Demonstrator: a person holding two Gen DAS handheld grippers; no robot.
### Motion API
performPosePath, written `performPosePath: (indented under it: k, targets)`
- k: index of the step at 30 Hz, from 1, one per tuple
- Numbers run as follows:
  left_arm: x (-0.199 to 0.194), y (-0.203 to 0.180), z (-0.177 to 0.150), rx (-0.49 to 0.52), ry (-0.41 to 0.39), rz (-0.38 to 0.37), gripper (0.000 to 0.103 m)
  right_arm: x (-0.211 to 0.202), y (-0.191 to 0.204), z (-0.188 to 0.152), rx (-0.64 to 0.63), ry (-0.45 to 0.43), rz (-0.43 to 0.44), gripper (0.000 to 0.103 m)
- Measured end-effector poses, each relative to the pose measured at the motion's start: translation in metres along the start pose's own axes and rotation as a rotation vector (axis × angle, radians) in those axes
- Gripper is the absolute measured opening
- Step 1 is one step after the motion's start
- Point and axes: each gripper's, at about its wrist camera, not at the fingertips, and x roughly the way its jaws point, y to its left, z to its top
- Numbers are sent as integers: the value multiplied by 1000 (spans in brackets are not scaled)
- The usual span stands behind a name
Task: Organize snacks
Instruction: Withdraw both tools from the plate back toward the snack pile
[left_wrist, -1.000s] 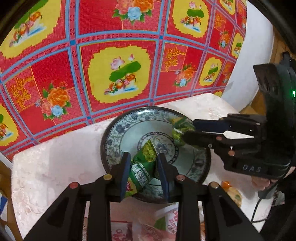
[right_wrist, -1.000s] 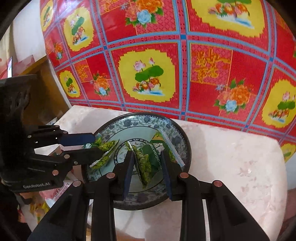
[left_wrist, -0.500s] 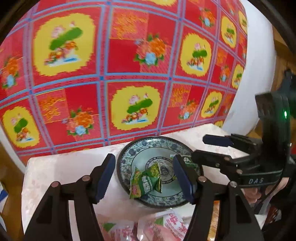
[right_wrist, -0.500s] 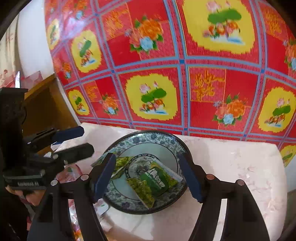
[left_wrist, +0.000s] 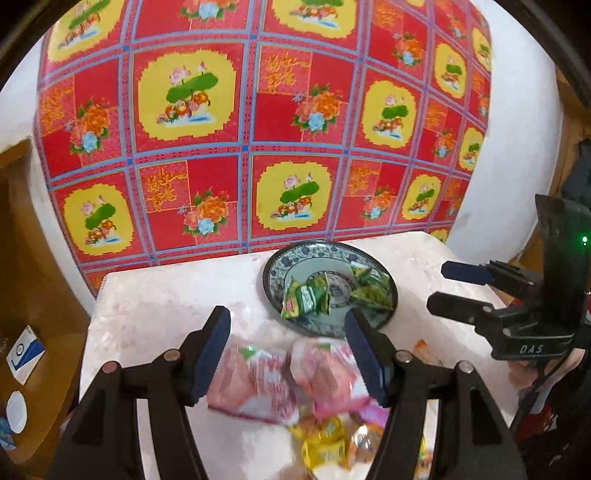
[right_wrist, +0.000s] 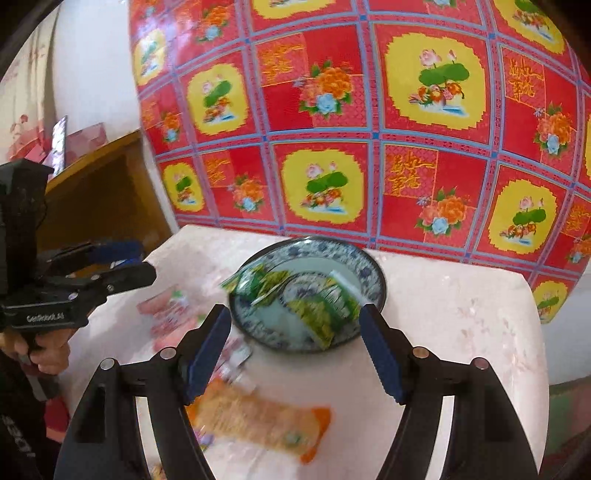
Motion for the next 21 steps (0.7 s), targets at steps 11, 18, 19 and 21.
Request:
performPosePath:
  k: [11,18,19,21]
  targets:
    - [-52,-31,-33,46,-58,-48,68,-39,49,-48,-73,-2,17,74]
    - [-58,-59,-67,119,-33,-73,68,-55,64,-79,-137,-33,-31,74]
    - [-58,-62,-72,125,-30,-78,68,-55,64,-83,-134,-28,-33,74]
    - [-57,-66,-82,132,-25,-79,68,-56,64,-89,-121,-15,-32,73]
